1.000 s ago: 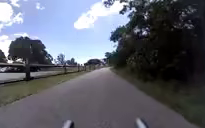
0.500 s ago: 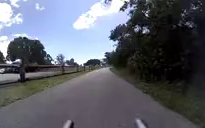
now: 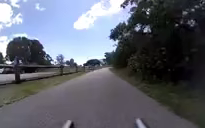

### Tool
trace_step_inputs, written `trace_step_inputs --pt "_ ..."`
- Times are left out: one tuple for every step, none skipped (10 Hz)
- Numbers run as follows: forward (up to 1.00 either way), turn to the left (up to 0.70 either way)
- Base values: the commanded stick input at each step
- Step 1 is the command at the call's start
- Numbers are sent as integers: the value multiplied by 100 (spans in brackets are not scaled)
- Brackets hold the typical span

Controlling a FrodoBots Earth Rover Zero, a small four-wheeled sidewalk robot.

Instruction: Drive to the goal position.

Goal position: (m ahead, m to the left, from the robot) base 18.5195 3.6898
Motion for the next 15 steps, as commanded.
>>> trace_step_inputs --pt "50 0" --pt "50 0" --pt "50 0" --pt "50 0" --pt "50 0" --pt "50 0" --pt "50 0" --pt "50 0" --pt "50 0" --pt "50 0" --pt "50 0" --pt "50 0" --pt "50 0" --pt "50 0" --pt "50 0"
